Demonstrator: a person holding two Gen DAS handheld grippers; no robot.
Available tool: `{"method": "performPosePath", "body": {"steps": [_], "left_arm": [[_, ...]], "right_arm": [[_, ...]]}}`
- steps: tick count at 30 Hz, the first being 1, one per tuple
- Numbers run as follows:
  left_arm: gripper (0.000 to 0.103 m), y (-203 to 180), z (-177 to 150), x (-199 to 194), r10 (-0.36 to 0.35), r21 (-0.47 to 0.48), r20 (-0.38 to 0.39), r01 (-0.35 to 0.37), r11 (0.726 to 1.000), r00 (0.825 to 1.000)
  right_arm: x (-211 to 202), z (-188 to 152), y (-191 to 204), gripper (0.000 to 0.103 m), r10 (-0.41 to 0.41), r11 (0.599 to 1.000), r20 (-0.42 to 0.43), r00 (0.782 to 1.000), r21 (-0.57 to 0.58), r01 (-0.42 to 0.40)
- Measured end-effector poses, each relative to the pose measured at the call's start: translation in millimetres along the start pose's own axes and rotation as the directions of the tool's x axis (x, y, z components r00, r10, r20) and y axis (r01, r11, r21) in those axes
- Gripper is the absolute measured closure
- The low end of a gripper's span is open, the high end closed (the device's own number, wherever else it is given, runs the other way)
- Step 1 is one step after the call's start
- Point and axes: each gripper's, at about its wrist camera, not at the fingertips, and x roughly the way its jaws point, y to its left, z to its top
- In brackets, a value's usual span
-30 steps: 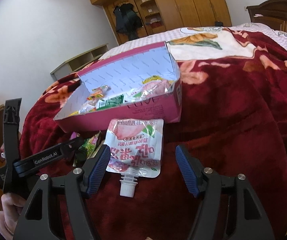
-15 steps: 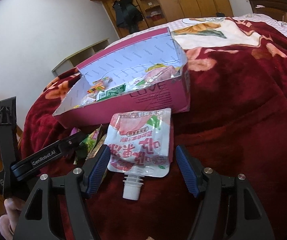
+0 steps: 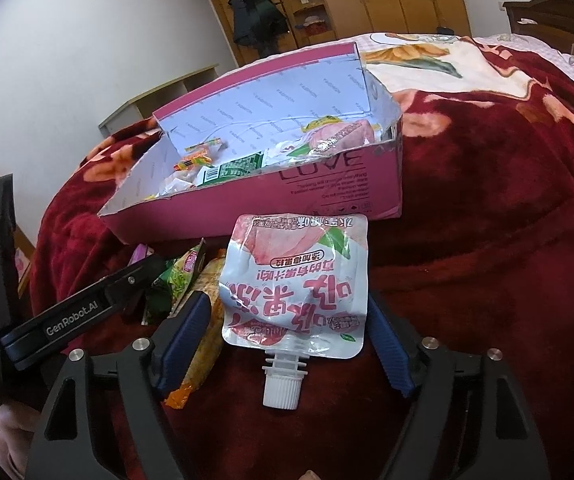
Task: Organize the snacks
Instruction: 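Lift the purple tin with the left tool while the right tool lifts the pink pouch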
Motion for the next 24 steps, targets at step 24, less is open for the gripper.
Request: {"method": "performPosePath", "body": {"steps": [24], "left_arm": [[0.034, -7.7, -3.1, -21.7, 0.058, 0.06, 0.059, -0.061, 0.996, 0.997]], "right_arm": [[-1.6, 1.7, -8.1, 0.028, -0.01, 0.996, 0.024, 1.0, 0.086, 0.008]]}}
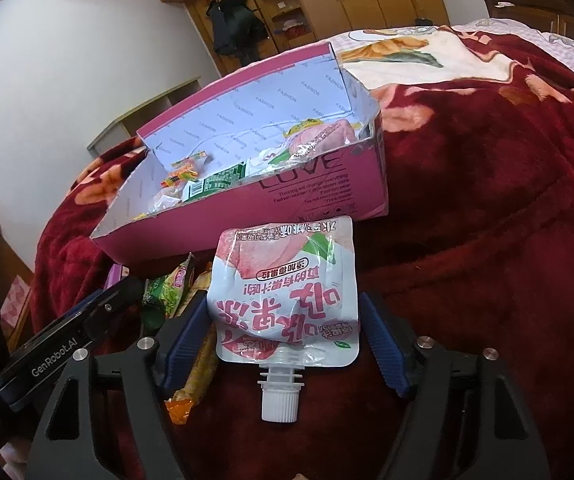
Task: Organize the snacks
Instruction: 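Lift the purple tin with the left tool while the right tool lifts the pink pouch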
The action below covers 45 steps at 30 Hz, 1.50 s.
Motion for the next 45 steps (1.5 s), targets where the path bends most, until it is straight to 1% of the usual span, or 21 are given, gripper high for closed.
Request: {"method": "performPosePath", "body": {"steps": [14, 20, 33, 41, 45], "left_arm": [[0.034, 3.3, 1.1, -13.8, -0.008, -0.009, 0.015, 0.008, 1.0, 1.0], [0.034, 6.1, 1.8, -19.0, -0.036, -0.024, 0.009, 0.036, 0.999, 0.999], [0.034, 2.0, 3.8, -32.3, -0.04, -0.003, 0.039, 0.04, 0.999, 0.998], [0.034, -1.0, 7.5, -34.4, -0.037, 0.012, 0.042, 0.037, 0.999, 0.998], [0.034, -5.5, 14.3, -35.2, -0.028, 0.034, 0.057, 0.026, 0.999, 0.998]], "right_arm": [[-17.1, -2.2, -0.6, 0.028, 0.002, 1.0, 0.047, 0.999, -0.004, -0.002], [-23.5, -2.0, 0.1, 0.028, 0.0, 1.0, 0.065, 0.998, -0.009, 0.001], [-39.6, 1.7, -1.8, 0.028, 0.007, 1.0, 0.109, 0.994, -0.007, -0.006], [-46.6, 3.1, 5.2, 0.028, 0.014, 0.999, 0.111, 0.994, -0.036, -0.011], [-49.3, 8.8, 9.2, 0.028, 0.025, 0.998, 0.116, 0.993, -0.06, -0.018]]}}
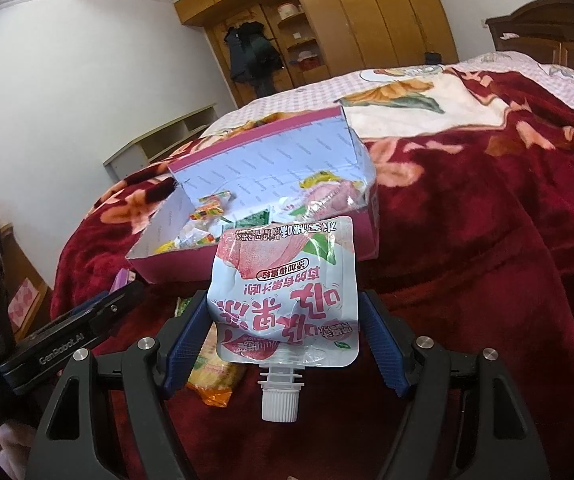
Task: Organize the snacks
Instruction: 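Lift the purple tin with the left tool while the right tool lifts the pink pouch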
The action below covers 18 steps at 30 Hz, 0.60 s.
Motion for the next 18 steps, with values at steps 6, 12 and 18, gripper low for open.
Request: {"method": "performPosePath", "body": {"steps": [6, 12, 18], "left_arm": [[0.034, -6.0, 16.1, 1.9, 0.006, 0.033, 0.023, -0.007, 0.999, 1.0], [0.034, -10.6, 36.6, 8.4, 0.005, 0.055, 0.045, -0.008, 0.998, 0.999], [0.034, -13.5, 54.4, 21.5, 0.0, 0.078, 0.057, -0.005, 0.997, 0.998]], "right_arm": [[-2.0, 11.2, -1.1, 0.028, 0.013, 1.0, 0.009, 1.0, -0.005, -0.013], [-1.2, 25.9, -1.0, 0.028, 0.02, 1.0, 0.021, 1.0, -0.019, -0.019], [2.6, 37.6, 2.5, 0.028, 0.022, 0.999, 0.025, 0.999, -0.041, -0.021]]}}
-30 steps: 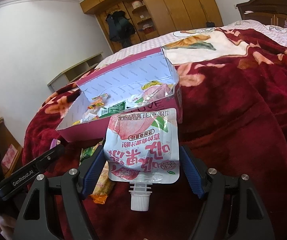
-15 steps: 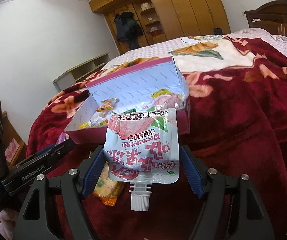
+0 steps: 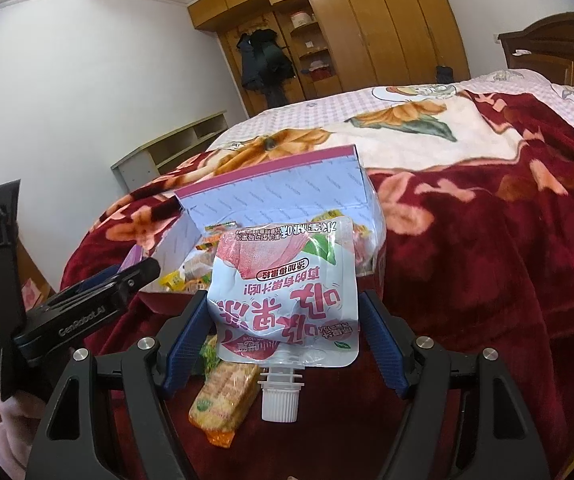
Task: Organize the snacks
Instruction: 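Lift the purple tin with the left tool while the right tool lifts the pink pouch, then lower the tin into the box with the left tool while the right tool drops the pouch in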
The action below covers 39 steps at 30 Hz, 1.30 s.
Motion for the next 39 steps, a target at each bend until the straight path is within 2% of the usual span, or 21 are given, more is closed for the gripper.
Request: {"method": "performPosePath", "body": {"steps": [5, 14, 19, 24, 39], "left_arm": [[0.034, 1.5, 13.2, 13.2, -0.033, -0.006, -0.007, 0.033, 0.999, 0.999], [0.034, 0.7, 35.8, 30.3, -0.047, 0.027, -0.002, 0.047, 0.999, 0.999], [0.034, 0.9, 42.9, 46.5, -0.041, 0.029, -0.019, 0.042, 0.999, 0.999], [0.034, 7.4, 45.5, 62.5, -0.016, -0.01, -0.029, 0.016, 1.0, 0.999], [0.034, 15.0, 54.7, 100.7, -0.024, -0.033, -0.083, 0.022, 0.999, 0.996]], "right_arm": [[4.0, 9.3, 1.6, 0.028, -0.004, 1.0, 0.006, 1.0, -0.015, 0.005], [12.8, 24.1, 0.8, 0.027, -0.014, 0.999, 0.0, 1.0, -0.042, 0.014], [21.1, 34.3, 1.8, 0.027, -0.019, 0.998, -0.003, 1.0, -0.058, 0.019], [33.1, 44.8, 6.0, 0.027, -0.025, 0.996, -0.007, 1.0, -0.089, 0.025], [84.5, 65.1, 2.5, 0.027, -0.043, 0.993, -0.045, 0.998, -0.108, 0.038]]}}
